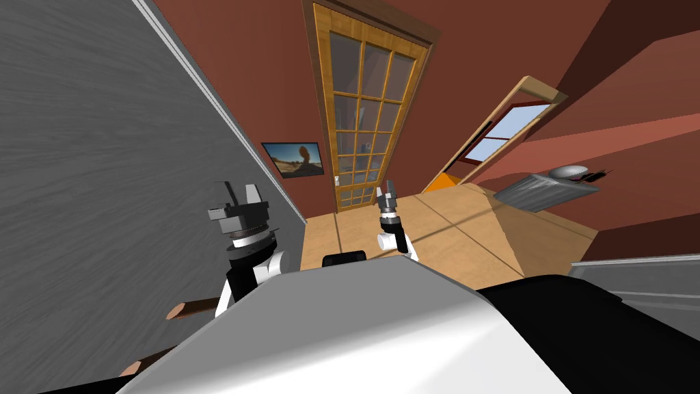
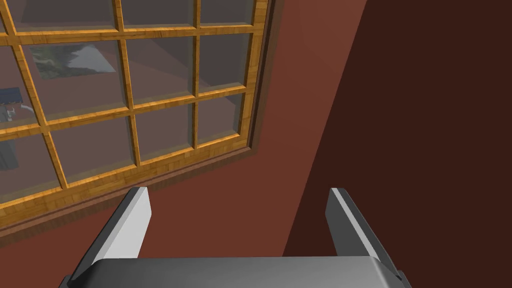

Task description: Pull the door open

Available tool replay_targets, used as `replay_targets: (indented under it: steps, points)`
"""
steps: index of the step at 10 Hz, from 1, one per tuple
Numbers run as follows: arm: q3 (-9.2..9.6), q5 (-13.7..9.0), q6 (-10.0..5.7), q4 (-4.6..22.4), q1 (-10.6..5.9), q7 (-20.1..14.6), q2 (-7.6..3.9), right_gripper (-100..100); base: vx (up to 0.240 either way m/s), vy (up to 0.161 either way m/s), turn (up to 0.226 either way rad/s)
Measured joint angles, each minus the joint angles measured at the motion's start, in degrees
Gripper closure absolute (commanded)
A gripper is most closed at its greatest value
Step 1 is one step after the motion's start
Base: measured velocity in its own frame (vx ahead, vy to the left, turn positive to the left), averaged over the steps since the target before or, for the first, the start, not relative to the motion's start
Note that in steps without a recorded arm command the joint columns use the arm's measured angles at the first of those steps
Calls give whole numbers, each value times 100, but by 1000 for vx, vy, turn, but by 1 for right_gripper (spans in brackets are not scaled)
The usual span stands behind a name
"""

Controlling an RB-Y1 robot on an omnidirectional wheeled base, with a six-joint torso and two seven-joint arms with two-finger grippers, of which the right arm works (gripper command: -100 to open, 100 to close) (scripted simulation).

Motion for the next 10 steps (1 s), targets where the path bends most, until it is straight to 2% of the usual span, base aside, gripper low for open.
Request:
replay_targets:
  steps: [2, 4, 6, 10]
  points:
    - [49, -81, -69, 184, -57, -138, -32, -100, 36, -33, 14]
    - [98, -185, -142, 457, -190, -311, -63, -100, 55, -43, 26]
    - [129, -303, -208, 664, -263, -514, -132, -100, 53, -29, 24]
    - [284, -521, -373, 1167, -446, -897, -181, -100, 48, -15, 23]
